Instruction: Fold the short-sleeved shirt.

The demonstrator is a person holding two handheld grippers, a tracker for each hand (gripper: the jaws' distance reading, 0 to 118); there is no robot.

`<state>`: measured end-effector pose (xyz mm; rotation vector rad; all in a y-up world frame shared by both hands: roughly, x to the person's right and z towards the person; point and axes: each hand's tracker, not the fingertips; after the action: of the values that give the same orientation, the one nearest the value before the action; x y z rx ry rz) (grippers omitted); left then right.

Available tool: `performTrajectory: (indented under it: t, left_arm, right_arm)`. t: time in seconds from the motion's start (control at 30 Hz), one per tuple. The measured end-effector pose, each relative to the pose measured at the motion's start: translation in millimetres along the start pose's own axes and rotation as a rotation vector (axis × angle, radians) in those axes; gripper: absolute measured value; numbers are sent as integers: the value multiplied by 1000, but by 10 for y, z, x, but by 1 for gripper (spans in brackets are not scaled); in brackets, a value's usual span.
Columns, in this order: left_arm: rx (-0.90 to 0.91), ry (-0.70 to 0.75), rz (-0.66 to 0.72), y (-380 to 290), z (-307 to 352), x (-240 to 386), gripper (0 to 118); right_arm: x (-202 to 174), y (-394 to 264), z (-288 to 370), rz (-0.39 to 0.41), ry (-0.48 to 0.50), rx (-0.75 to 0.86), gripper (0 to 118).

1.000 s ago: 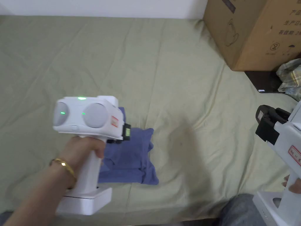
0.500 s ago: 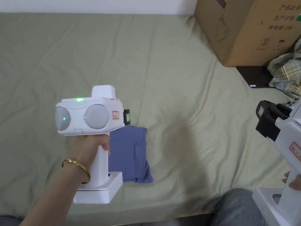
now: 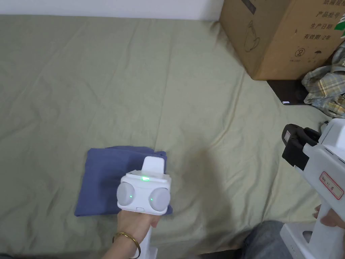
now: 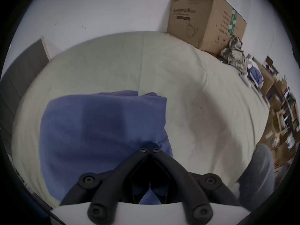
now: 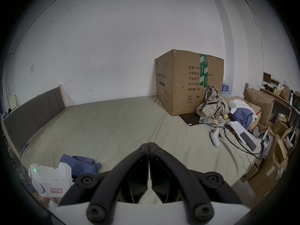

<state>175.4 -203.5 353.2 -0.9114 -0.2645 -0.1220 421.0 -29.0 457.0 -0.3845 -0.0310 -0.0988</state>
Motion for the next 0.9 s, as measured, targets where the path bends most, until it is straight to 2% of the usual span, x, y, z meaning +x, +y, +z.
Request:
performTrajectory:
  t: [0.07, 0.17, 0.2, 0.27, 0.37, 0.43, 0.53, 0.63, 0.73, 0.87, 0.9]
  left_arm:
    - [4, -20, -2, 45, 39, 14, 0]
    - [29, -244, 156, 241, 201, -105, 0]
    - [71, -252, 187, 317, 311, -142, 0]
    - [200, -218, 164, 493, 584, -260, 0]
    - [376, -140, 139, 661, 1045, -567, 0]
    - [491, -53, 162, 672, 1340, -822, 0]
    - [600, 119, 150, 588, 1642, -1115, 0]
    - [659, 255, 173, 427, 1867, -1372, 0]
    - [675, 320, 209, 261, 2032, -1566, 0]
    - [664, 340, 218, 115, 2146, -1704, 0]
    - [663, 340, 227, 92, 2158, -1734, 0]
  right_arm:
    - [-18, 6, 4, 8, 0, -2, 0]
    - [-89, 35, -13, 4, 20, 4, 0]
    - [-119, 49, -19, 5, 23, 5, 0]
    - [-181, 71, -33, -12, 25, -27, 0]
    - [-347, 137, -58, 1, 56, 10, 0]
    - [-522, 175, -83, 63, 78, 63, 0]
    - [-862, 172, -173, 99, 106, 91, 0]
    - [-1195, 99, -349, 127, 169, 101, 0]
    - [-1552, -60, -579, 128, 238, 72, 0]
    - [-1988, -460, -947, 137, 283, -24, 0]
    - [-2066, -605, -1053, 149, 269, -93, 0]
